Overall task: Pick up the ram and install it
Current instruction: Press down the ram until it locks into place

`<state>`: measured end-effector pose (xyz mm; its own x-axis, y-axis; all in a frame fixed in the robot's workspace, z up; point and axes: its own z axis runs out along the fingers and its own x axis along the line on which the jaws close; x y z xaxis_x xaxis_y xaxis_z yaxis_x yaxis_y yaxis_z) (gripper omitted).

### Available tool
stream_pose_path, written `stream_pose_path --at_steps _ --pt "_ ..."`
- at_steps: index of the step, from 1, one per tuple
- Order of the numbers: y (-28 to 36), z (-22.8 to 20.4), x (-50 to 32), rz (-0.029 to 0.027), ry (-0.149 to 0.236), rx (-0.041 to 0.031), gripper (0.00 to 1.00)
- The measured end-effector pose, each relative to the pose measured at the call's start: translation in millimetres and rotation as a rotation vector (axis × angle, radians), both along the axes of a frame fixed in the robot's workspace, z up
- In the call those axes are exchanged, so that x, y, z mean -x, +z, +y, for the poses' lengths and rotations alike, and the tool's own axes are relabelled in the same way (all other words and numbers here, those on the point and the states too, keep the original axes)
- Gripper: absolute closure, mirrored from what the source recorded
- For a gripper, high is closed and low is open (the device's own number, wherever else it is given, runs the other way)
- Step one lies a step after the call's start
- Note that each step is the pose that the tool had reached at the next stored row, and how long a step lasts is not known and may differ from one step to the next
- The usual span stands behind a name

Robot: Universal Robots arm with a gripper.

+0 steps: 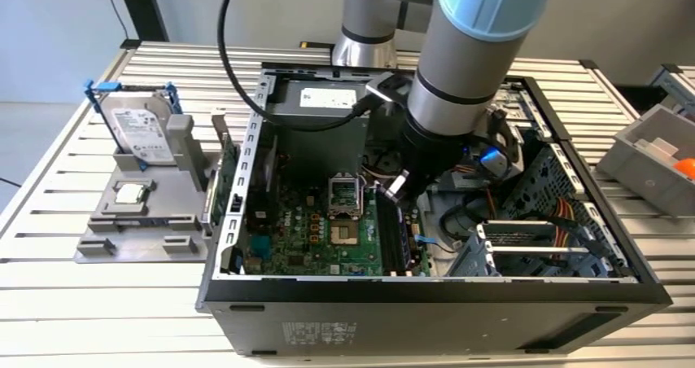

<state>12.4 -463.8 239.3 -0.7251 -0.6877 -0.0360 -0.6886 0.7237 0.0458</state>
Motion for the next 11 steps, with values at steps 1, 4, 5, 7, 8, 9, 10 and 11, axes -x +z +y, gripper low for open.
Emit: stream_pose_path --at_steps 1,4,5,7,8,9,10,11 --pt "0.0 0.0 -0.1 0.0000 0.011 -0.0002 1.00" --pt "0.0 0.0 -0.6 0.0000 0.045 -0.0005 1.00" --pt "0.0 0.0 -0.7 0.0000 0.057 -0.0006 1.00" --pt "0.0 -0.1 -0.8 0.0000 0.084 -0.0005 1.00" --pt "0.0 -0.1 -0.8 0.0001 0.101 -0.0005 1.00" --pt "0.0 -0.1 -0.8 0.0001 0.118 -0.0005 1.00" --pt "0.0 0.0 -0.9 0.0001 0.133 -0.0006 1.00" --pt "0.0 0.0 -0.9 0.0001 0.149 -0.0006 1.00"
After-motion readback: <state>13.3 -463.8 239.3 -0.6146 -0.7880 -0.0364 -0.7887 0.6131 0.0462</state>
